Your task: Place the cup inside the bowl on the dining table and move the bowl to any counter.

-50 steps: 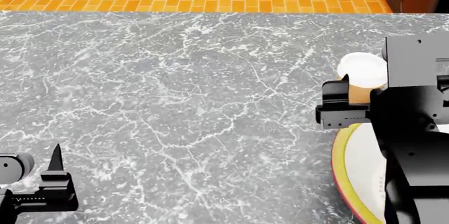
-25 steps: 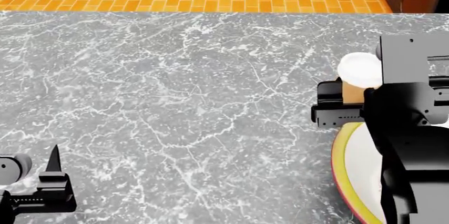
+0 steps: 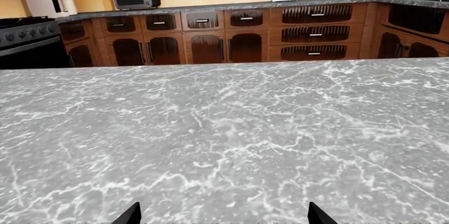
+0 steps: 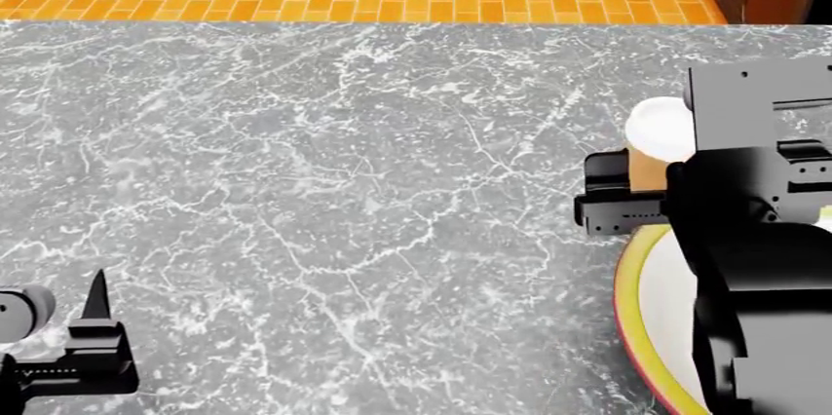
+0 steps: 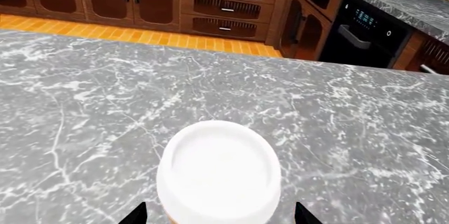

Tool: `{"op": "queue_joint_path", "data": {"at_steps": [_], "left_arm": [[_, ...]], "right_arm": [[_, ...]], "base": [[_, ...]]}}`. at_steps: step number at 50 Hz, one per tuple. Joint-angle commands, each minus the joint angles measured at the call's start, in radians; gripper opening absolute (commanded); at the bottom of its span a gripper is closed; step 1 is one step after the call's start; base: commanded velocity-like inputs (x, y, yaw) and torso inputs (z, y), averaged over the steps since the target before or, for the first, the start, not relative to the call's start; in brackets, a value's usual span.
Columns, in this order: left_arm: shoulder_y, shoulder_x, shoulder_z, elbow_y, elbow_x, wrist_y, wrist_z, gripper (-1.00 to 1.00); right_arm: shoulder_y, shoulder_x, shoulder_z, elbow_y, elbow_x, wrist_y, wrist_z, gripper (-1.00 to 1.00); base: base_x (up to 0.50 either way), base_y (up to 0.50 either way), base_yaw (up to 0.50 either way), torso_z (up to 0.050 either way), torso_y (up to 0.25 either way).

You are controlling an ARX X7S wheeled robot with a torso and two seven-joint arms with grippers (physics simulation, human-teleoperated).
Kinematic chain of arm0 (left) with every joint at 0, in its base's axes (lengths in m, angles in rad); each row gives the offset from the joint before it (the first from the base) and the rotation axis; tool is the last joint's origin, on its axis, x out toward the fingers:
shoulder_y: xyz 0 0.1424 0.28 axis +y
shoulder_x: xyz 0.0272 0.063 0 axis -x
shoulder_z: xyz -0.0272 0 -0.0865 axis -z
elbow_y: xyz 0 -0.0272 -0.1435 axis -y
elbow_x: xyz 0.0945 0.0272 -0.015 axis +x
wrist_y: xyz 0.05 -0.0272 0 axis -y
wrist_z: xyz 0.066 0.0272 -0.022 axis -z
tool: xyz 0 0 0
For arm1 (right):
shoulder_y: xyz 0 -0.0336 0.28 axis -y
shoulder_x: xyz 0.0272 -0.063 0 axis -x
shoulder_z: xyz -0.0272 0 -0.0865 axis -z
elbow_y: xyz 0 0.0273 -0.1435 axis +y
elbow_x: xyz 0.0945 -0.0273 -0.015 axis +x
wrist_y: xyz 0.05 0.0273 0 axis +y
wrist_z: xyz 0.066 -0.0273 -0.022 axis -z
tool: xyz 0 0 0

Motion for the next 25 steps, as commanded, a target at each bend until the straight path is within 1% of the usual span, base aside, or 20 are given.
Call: {"op": "queue_joint_path", "data": {"at_steps": [1, 7, 15, 25], "left_arm": [[0.010, -0.002, -0.023, 0.003, -0.013, 0.011, 0.008, 1.00], [0.006, 0.003, -0.009, -0.005, -0.009, 0.016, 0.000, 1.00], [0.010, -0.003, -0.020, 0.004, -0.019, 0.012, 0.000, 1.00], [0.002, -0.002, -0.013, 0.010, -0.024, 0.003, -0.009, 1.00]], "right_arm": [[0.026, -0.013, -0.014, 0.081, -0.021, -0.040, -0.014, 1.00], [0.048, -0.012, -0.023, 0.111, -0.028, -0.051, -0.016, 1.00], [0.057, -0.017, -0.038, 0.169, -0.038, -0.082, -0.018, 1.00], [0.060, -0.019, -0.041, 0.169, -0.034, -0.085, -0.024, 1.00]], "base": [[0.00, 0.00, 0.00, 0.000, 0.000], [0.00, 0.00, 0.00, 0.000, 0.000], [0.00, 0.00, 0.00, 0.000, 0.000], [0.00, 0.00, 0.00, 0.000, 0.000]]}}
